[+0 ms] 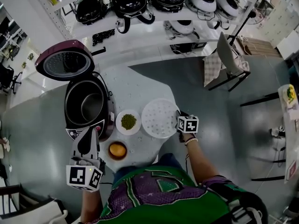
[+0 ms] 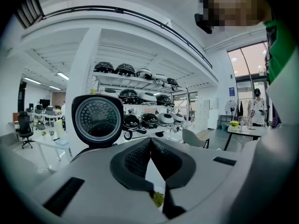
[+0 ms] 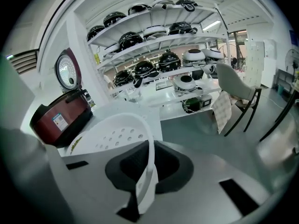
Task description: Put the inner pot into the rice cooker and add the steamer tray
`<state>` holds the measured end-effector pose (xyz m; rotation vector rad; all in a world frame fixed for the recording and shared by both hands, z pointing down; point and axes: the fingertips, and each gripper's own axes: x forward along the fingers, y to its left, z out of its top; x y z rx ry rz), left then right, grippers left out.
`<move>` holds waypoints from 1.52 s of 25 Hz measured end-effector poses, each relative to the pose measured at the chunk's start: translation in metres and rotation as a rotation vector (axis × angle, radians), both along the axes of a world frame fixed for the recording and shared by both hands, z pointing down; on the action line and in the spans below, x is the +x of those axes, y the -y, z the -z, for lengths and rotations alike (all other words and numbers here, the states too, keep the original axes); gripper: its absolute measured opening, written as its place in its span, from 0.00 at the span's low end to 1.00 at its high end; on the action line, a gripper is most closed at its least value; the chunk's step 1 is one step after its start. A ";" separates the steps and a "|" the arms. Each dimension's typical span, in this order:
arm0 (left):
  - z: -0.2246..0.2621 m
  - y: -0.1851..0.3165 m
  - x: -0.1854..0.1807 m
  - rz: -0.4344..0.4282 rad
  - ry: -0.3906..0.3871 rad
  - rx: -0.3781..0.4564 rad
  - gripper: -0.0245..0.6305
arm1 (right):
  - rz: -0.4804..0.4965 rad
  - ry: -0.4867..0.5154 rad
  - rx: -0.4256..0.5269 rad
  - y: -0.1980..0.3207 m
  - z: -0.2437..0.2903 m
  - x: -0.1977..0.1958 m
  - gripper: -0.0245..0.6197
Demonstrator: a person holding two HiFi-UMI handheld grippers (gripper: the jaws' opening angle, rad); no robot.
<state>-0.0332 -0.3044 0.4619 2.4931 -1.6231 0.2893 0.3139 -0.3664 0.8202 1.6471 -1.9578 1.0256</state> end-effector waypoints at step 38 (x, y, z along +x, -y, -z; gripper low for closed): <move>0.055 -0.043 -0.154 0.040 -0.144 0.104 0.07 | -0.129 0.022 0.145 -0.014 0.176 -0.061 0.08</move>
